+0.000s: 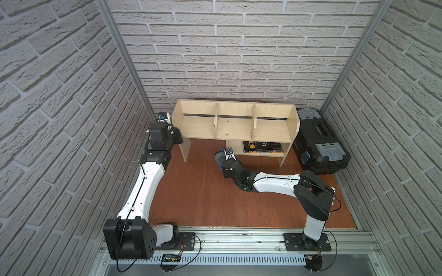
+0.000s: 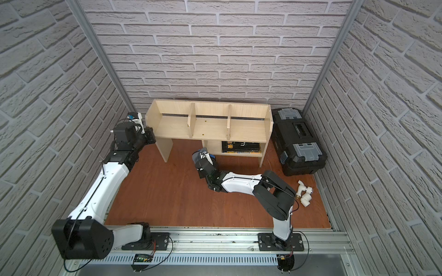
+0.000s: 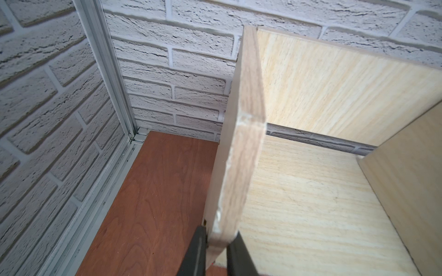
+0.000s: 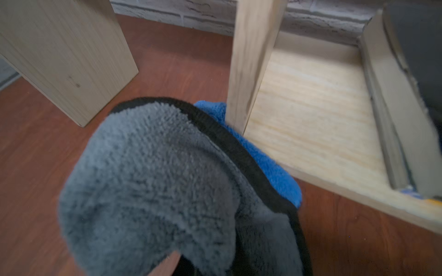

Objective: Wipe the bookshelf clean with a cloth
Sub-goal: Wipe the dust from the shelf.

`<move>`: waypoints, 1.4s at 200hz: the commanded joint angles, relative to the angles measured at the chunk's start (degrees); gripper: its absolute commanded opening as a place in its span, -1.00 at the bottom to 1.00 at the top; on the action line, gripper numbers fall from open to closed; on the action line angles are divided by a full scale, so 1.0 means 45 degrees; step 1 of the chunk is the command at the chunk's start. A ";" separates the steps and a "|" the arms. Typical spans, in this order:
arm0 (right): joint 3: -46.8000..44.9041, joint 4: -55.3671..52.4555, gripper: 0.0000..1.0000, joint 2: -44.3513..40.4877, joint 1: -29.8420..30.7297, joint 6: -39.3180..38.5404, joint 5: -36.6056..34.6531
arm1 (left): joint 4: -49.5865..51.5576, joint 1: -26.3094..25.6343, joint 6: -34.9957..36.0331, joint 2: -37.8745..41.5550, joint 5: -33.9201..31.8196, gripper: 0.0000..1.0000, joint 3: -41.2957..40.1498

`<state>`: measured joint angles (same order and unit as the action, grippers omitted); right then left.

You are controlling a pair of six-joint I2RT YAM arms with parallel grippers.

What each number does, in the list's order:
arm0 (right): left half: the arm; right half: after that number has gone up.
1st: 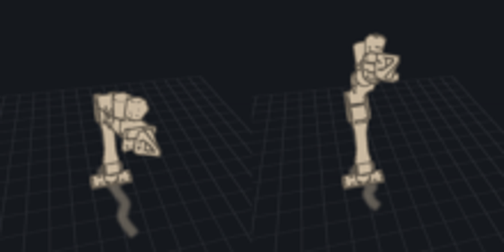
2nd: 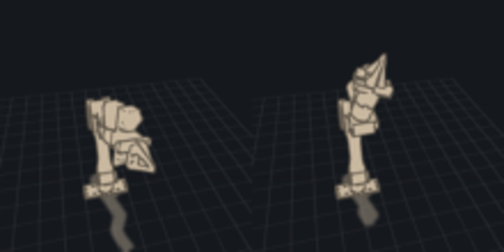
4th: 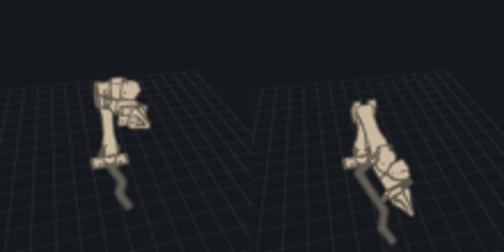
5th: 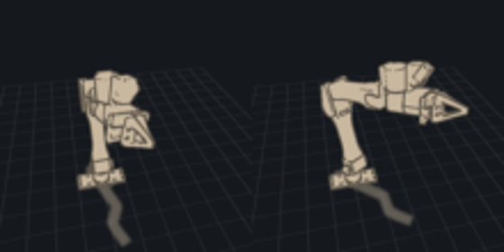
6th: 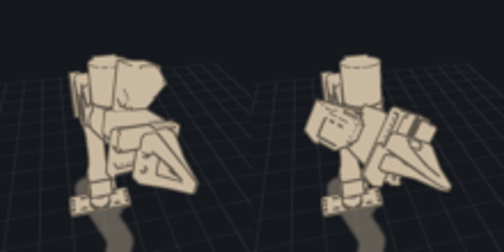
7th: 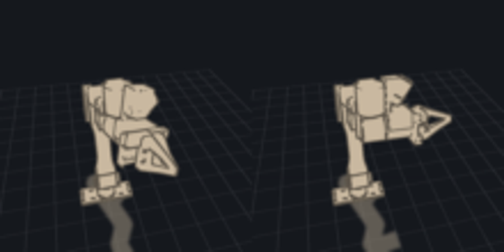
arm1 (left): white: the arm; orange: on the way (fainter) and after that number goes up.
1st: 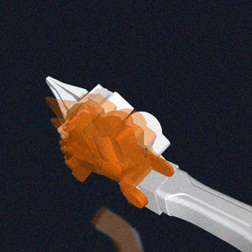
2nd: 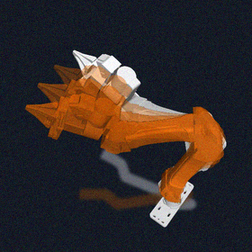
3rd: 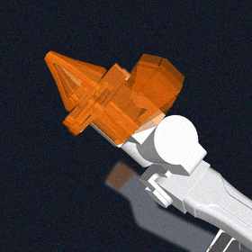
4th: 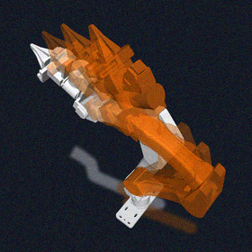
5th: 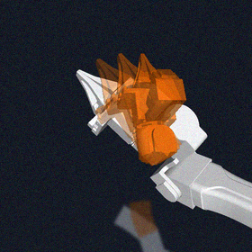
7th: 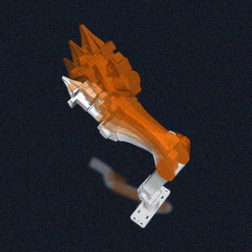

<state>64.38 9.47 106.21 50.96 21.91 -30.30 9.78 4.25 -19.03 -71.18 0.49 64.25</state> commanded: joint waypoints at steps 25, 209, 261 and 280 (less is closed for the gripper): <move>0.0866 -0.0020 -0.95 -0.1398 -0.0061 -0.0630 0.0054 | -0.0550 0.0032 -0.0172 0.0277 0.1478 -1.00 0.0038; 0.0431 0.0414 -0.95 -0.0812 -0.0446 -0.0246 -0.0528 | -0.0182 0.0481 0.0373 0.1127 0.2477 -1.00 -0.0214; 0.1201 0.0243 -0.95 -0.2596 -0.0456 -0.1645 -0.1137 | -0.0180 0.0481 0.0413 0.1090 0.2501 -1.00 -0.0215; 0.1128 0.0382 -0.95 -0.2566 -0.0481 -0.1821 -0.1489 | -0.0164 0.0503 0.0420 0.1139 0.2450 -1.00 -0.0225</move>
<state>68.10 7.57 97.14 49.78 16.32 -32.47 13.21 6.55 -14.76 -68.01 7.22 63.35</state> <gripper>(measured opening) 0.117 0.169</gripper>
